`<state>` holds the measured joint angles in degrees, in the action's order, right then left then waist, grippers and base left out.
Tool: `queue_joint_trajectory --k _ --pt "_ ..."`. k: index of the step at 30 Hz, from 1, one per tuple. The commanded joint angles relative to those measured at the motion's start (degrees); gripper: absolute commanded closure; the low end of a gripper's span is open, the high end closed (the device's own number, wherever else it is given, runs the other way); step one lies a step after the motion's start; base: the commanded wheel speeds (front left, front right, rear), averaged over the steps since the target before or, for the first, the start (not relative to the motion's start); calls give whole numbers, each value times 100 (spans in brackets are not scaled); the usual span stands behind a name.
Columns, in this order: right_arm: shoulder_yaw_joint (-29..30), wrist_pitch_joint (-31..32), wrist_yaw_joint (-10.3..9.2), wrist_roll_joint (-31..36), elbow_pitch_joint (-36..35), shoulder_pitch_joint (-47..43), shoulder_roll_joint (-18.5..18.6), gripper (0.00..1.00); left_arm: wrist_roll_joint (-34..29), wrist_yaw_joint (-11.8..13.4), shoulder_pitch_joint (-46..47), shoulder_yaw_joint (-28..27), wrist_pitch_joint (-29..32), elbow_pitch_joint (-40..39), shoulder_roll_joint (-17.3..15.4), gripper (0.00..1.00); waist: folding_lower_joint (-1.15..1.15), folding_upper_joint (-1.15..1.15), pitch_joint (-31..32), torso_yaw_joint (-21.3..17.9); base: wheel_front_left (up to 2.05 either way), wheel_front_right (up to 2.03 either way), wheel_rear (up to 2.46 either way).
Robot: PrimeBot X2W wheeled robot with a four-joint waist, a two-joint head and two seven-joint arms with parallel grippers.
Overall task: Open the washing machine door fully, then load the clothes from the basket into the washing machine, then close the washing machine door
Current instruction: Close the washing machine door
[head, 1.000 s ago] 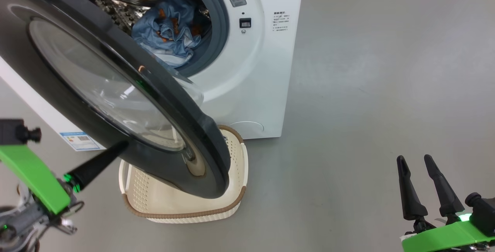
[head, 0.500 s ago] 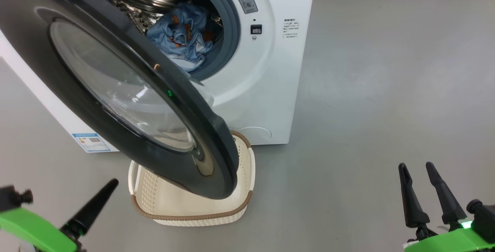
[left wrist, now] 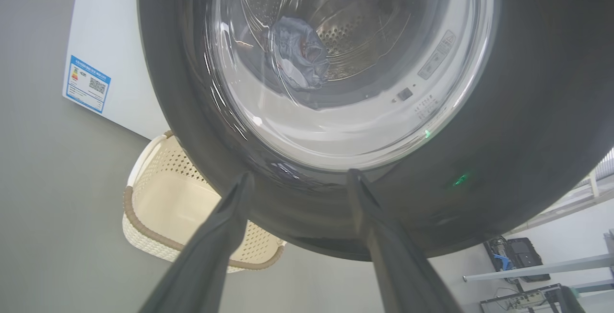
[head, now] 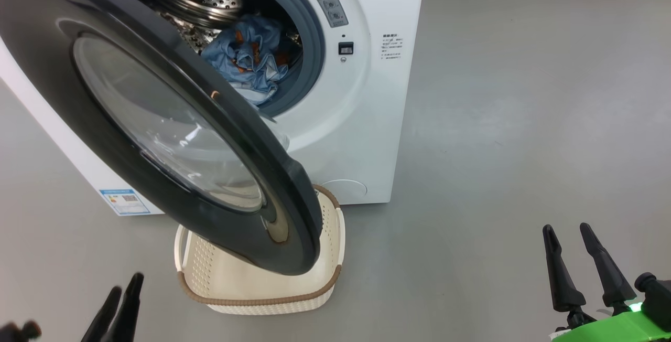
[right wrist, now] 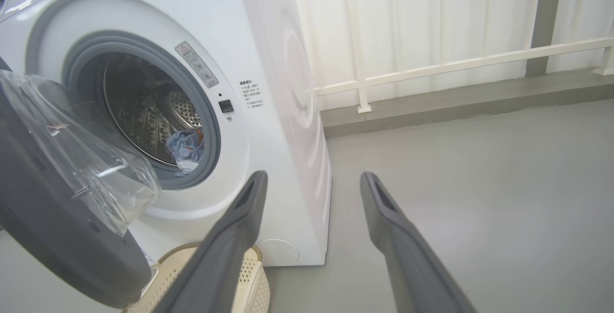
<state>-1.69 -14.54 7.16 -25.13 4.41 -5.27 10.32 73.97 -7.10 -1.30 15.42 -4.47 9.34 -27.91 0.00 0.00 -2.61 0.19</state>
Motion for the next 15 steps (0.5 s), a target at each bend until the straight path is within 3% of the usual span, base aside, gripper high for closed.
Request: queue_joint_trajectory --k 1,4,8,15 --pt "-110 -46 33 -26 -115 32 126 0 -121 -39 117 -154 -236 -19 -219 0 0 0 16 -17 0 0 0" --pt "-110 -46 33 -32 -108 2 134 0 -397 -39 79 92 -829 260 -289 0 0 0 41 -54 0 0 0" --pt "-85 -46 33 -32 -96 -2 143 0 -905 -39 99 121 -1042 530 -272 0 0 0 52 -120 0 0 0" --pt "-46 -46 33 -30 -84 12 128 0 -2367 -39 -146 -924 -1051 302 353 0 0 0 79 -334 0 0 0"
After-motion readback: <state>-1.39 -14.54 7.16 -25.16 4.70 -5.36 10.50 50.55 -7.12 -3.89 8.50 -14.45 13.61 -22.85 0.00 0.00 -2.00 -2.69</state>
